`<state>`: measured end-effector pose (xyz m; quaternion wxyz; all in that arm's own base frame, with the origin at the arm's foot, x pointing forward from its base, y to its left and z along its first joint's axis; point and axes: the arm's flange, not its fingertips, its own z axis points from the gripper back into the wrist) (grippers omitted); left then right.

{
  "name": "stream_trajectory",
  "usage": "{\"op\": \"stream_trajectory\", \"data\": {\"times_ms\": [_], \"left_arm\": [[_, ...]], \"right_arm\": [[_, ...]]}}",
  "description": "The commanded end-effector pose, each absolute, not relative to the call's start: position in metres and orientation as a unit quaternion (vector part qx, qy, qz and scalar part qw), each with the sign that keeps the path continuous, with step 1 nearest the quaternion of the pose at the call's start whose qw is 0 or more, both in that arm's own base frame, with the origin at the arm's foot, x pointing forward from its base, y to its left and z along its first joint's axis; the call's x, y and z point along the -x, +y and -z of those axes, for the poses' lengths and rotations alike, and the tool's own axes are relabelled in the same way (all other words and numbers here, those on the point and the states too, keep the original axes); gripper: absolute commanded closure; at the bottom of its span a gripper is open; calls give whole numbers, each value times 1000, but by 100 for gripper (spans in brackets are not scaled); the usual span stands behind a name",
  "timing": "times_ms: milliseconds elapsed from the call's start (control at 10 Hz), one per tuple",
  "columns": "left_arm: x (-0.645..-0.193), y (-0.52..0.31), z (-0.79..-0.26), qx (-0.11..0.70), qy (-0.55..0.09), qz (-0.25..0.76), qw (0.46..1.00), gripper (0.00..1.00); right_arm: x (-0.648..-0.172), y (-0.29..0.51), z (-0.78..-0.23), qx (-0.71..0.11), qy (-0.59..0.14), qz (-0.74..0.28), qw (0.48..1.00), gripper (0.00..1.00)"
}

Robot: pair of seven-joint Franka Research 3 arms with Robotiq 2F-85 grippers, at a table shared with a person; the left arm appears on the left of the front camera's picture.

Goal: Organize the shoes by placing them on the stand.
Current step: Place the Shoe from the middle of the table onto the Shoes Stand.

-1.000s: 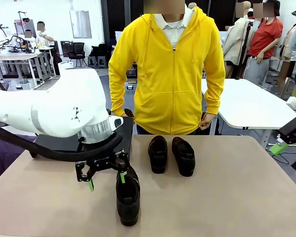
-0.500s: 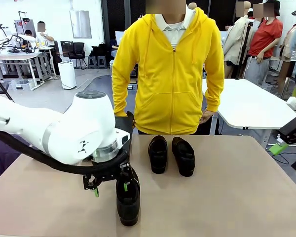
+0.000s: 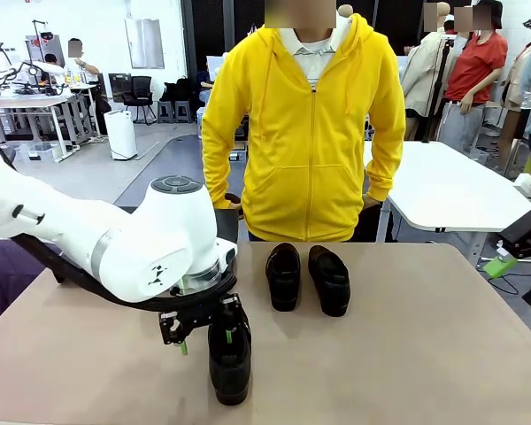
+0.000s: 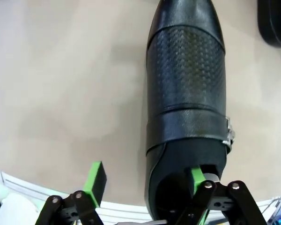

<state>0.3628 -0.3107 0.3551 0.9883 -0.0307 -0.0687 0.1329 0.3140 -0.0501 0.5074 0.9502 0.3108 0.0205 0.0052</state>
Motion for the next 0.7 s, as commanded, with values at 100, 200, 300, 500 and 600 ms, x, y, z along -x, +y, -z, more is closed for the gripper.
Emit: {"op": "stream_trajectory", "data": {"times_ms": [100, 200, 300, 500, 600], "left_arm": [[-370, -318, -349, 15, -80, -150, 985, 100], [-370, -319, -348, 13, -78, -147, 986, 100], [-370, -320, -348, 7, -77, -143, 987, 100], [-369, -320, -347, 9, -76, -137, 988, 100], [-368, -320, -349, 11, -77, -137, 988, 100]], "right_arm": [[-314, -52, -512, -311, 24, -6, 950, 0], [-314, -52, -512, -311, 24, -6, 950, 0], [-314, -52, -512, -311, 24, -6, 950, 0], [-314, -52, -512, -311, 24, -6, 950, 0], [-314, -52, -512, -311, 24, -6, 950, 0]]}}
